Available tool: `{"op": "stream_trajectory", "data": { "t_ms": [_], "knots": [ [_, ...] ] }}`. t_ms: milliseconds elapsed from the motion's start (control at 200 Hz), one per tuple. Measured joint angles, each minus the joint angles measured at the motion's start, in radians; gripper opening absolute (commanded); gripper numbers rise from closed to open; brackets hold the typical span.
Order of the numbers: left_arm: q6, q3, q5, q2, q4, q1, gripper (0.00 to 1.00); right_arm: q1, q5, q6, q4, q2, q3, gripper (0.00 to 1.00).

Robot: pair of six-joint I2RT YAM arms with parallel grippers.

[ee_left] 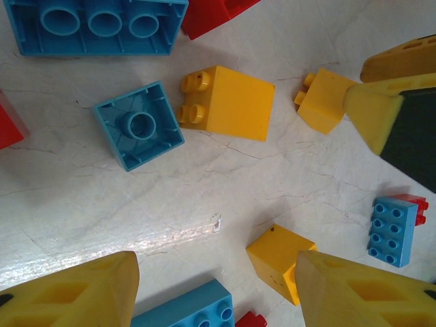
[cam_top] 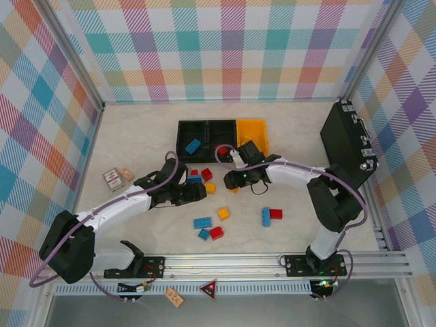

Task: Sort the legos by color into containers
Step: Pick up the lego from the center of the table.

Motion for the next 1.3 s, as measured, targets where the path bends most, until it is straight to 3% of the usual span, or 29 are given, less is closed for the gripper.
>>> {"op": "stream_trajectory", "data": {
  "t_ms": [410,615,1000,1300],
  "knots": [
    [0.0,0.0,0.0,0.001,0.001,0.005,0.62,0.082,0.119,-0.045,0.0,0.052,0.0,0.48],
    [0.001,0.0,0.0,0.025,0.0,0.005,0.62,0.096,0.163,-0.051,-0.002,0.059,0.001,0.31],
    [0.011,0.016,0.004,0.032,0.0,0.005,0.62,0.094,0.221,-0.047,-0.065,-0.017,0.008,0.29],
    [0.026,0.097,0.012,0.097,0.053,-0.003,0.62,0.004,0.222,-0.005,-0.143,-0.067,0.134,0.3]
  ]
}}
